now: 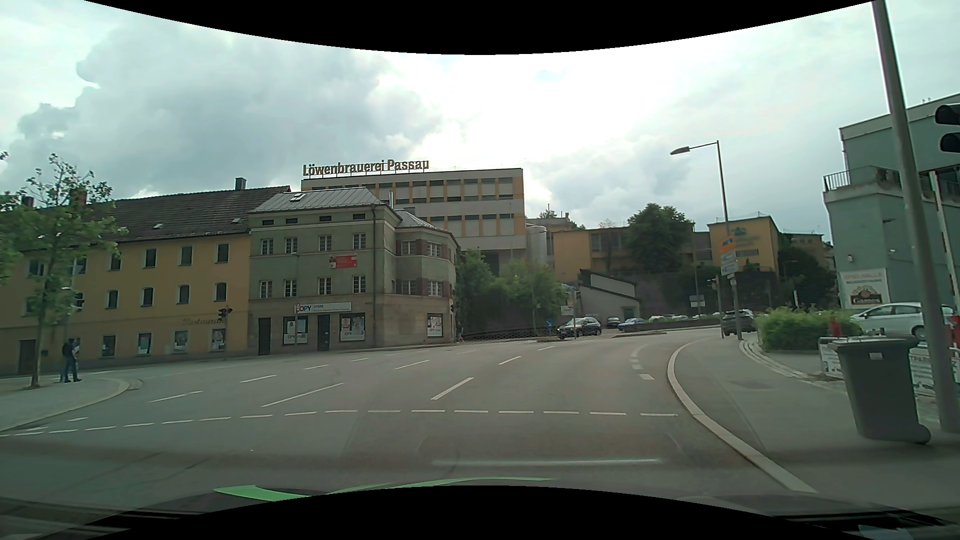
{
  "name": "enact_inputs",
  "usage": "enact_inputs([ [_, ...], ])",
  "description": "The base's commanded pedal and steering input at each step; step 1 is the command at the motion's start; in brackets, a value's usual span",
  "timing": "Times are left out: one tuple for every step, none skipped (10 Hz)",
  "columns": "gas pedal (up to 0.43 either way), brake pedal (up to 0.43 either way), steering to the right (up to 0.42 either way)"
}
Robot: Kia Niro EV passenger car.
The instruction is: Follow the waypoints while adhering to traffic rules and regulations
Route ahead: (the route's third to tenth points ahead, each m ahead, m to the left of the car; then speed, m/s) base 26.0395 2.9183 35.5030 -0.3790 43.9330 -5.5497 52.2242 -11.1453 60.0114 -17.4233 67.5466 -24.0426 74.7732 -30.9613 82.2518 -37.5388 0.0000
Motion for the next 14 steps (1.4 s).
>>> enact_inputs([
  [0.0, 0.354, 0.031],
  [0.0, 0.354, 0.031],
  [0.0, 0.354, 0.031],
  [0.0, 0.354, 0.031],
  [0.0, 0.354, 0.031],
  [0.0, 0.354, 0.031],
  [0.0, 0.354, 0.031],
  [0.0, 0.354, 0.031],
  [0.0, 0.354, 0.031],
  [0.0, 0.354, 0.031],
  [0.0, 0.36, 0.031],
  [0.0, 0.354, 0.031],
  [0.0, 0.354, 0.031],
  [0.0, 0.354, 0.031],
])
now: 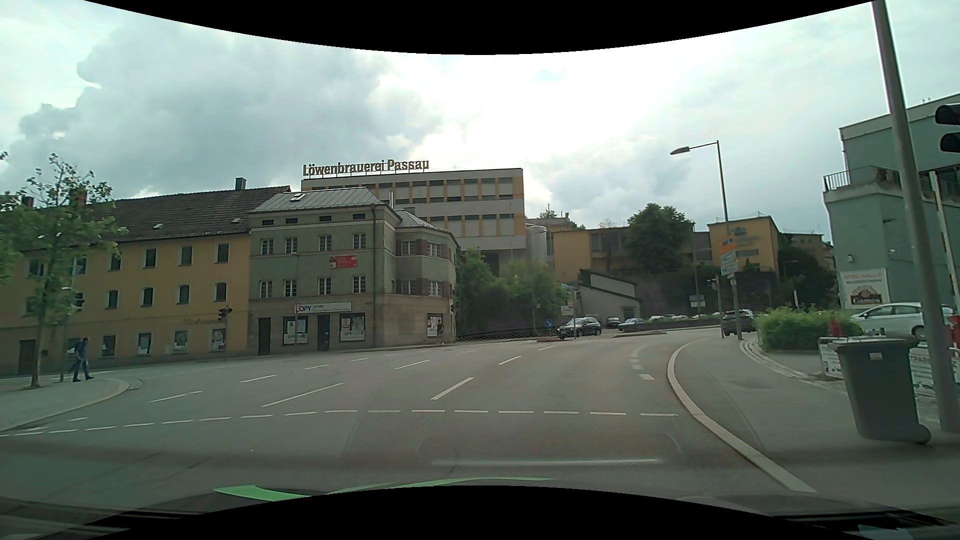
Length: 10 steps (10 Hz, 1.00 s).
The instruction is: Follow the waypoints while adhering to traffic rules and regulations
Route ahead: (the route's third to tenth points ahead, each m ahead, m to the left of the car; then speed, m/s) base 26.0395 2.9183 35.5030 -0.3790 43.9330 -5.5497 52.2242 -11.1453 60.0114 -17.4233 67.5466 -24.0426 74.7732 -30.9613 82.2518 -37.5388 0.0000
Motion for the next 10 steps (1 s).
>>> enact_inputs([
  [0.0, 0.354, 0.031],
  [0.0, 0.354, 0.031],
  [0.0, 0.354, 0.031],
  [0.0, 0.354, 0.031],
  [0.0, 0.354, 0.031],
  [0.0, 0.354, 0.031],
  [0.0, 0.354, 0.031],
  [0.0, 0.354, 0.031],
  [0.0, 0.354, 0.031],
  [0.0, 0.354, 0.031],
])
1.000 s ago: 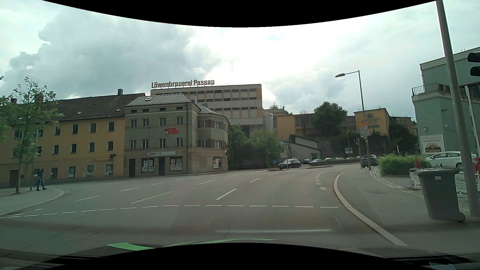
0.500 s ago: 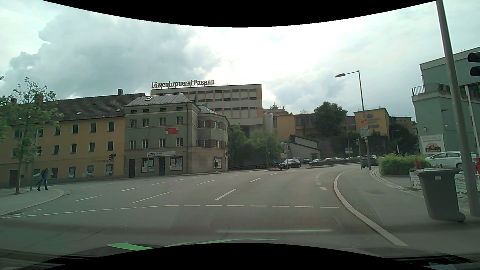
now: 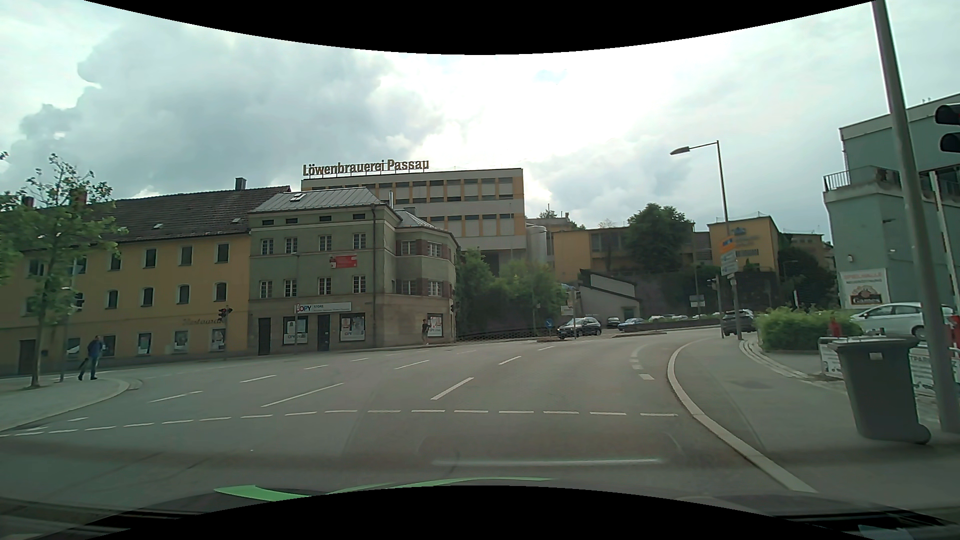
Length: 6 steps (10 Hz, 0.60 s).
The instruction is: Follow the waypoints while adhering to traffic rules and regulations
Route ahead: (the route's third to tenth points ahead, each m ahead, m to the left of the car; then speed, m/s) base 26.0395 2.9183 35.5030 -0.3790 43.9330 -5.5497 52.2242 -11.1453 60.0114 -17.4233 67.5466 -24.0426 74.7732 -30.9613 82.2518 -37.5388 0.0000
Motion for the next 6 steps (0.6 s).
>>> enact_inputs([
  [0.0, 0.354, 0.031],
  [0.0, 0.354, 0.031],
  [0.0, 0.354, 0.031],
  [0.0, 0.354, 0.031],
  [0.0, 0.354, 0.031],
  [0.0, 0.354, 0.031],
])
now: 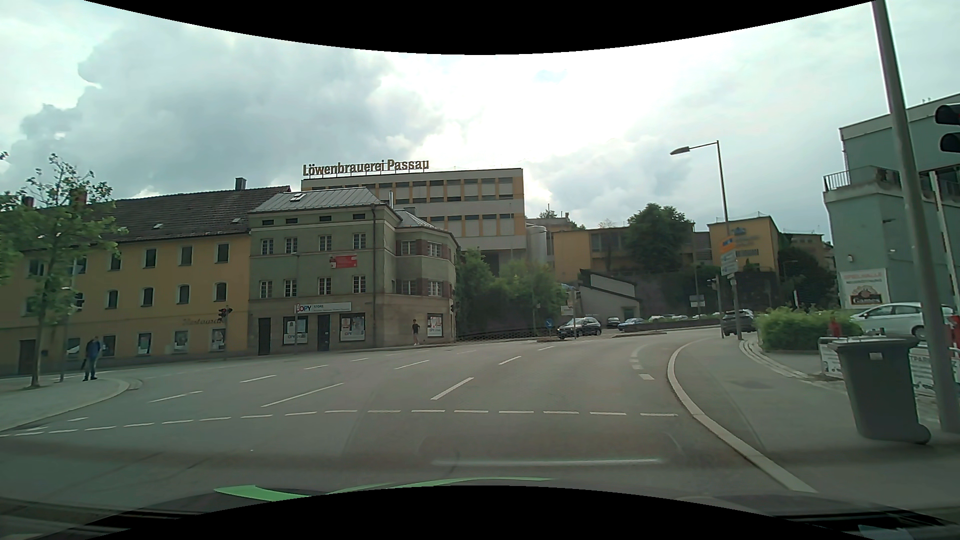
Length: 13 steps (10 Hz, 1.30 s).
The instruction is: Follow the waypoints while adhering to traffic rules and regulations
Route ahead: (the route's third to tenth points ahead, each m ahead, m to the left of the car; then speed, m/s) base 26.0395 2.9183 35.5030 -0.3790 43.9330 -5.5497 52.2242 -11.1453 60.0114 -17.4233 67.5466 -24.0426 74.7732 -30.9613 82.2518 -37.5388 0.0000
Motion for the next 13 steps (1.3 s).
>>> enact_inputs([
  [0.0, 0.354, 0.031],
  [0.0, 0.354, 0.031],
  [0.0, 0.354, 0.031],
  [0.0, 0.354, 0.031],
  [0.0, 0.354, 0.031],
  [0.0, 0.354, 0.031],
  [0.0, 0.354, 0.031],
  [0.0, 0.354, 0.031],
  [0.0, 0.354, 0.031],
  [0.0, 0.354, 0.031],
  [0.0, 0.354, 0.031],
  [0.0, 0.354, 0.031],
  [0.0, 0.354, 0.031],
])
